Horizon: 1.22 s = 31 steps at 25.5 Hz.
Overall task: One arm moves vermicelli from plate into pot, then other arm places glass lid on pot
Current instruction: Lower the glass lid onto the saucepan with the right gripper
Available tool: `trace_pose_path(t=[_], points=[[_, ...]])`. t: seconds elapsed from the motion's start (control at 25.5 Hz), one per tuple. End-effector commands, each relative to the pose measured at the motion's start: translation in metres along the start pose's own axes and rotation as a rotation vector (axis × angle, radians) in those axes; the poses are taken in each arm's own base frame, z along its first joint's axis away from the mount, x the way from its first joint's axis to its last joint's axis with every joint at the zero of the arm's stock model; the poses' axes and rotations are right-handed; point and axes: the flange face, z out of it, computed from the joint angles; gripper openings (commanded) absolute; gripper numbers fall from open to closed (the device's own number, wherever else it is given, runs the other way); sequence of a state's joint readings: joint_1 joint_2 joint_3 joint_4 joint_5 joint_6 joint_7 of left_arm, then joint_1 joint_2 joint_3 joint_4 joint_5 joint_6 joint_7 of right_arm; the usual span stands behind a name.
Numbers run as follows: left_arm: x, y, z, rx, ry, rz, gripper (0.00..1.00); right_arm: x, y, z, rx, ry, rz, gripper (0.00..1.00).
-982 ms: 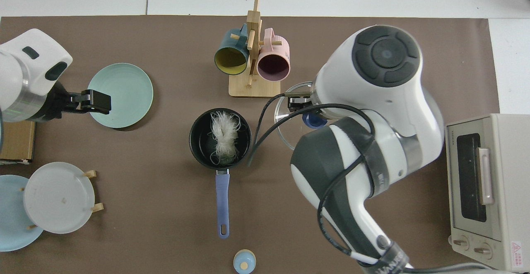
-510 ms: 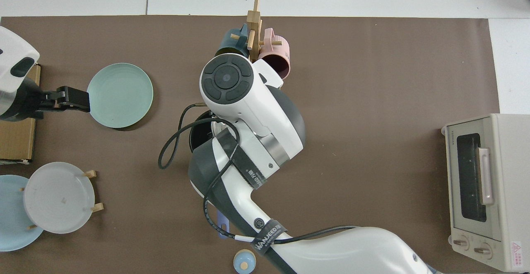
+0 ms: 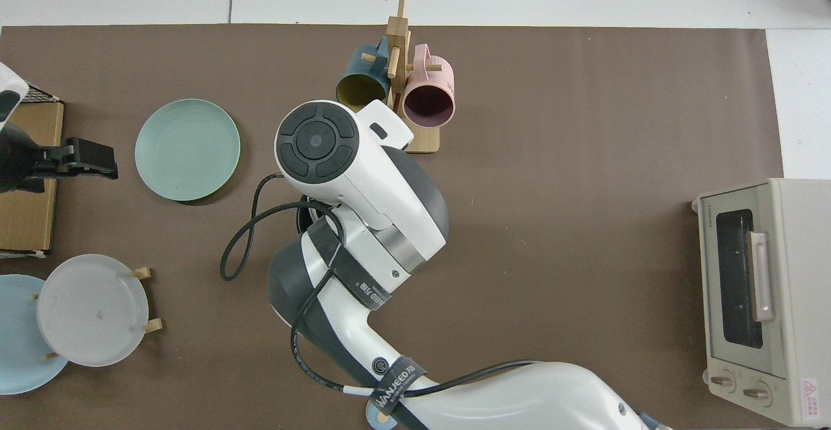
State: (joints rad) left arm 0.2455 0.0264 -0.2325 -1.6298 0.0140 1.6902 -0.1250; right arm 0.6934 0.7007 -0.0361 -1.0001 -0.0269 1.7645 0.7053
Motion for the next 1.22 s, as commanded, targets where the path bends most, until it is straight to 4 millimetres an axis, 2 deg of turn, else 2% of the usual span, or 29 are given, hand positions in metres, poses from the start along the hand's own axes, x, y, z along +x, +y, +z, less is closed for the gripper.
trace_pose_path(t=[0.0, 0.27, 0.39, 0.75, 0.86, 1.18], points=[[-0.003, -0.001, -0.011, -0.022, 0.005, 0.011, 1.00, -0.002, -0.019, 0.014, 0.005, 0.025, 0.000, 0.00], [-0.002, 0.008, -0.016, -0.023, 0.021, 0.025, 1.00, -0.004, -0.034, 0.026, 0.021, 0.037, -0.017, 0.00], [-0.001, -0.001, -0.019, -0.030, 0.025, 0.007, 1.00, -0.006, -0.035, 0.027, 0.019, 0.032, -0.020, 0.00], [-0.003, -0.007, -0.020, -0.028, 0.024, -0.003, 1.00, -0.008, -0.034, 0.030, 0.007, 0.014, -0.029, 0.00], [-0.011, -0.002, -0.023, -0.033, 0.008, 0.009, 1.00, -0.009, -0.034, 0.031, 0.005, 0.010, -0.029, 0.00], [-0.012, 0.001, -0.025, -0.028, 0.014, 0.069, 1.00, -0.010, -0.033, 0.030, 0.002, 0.004, -0.033, 0.00]])
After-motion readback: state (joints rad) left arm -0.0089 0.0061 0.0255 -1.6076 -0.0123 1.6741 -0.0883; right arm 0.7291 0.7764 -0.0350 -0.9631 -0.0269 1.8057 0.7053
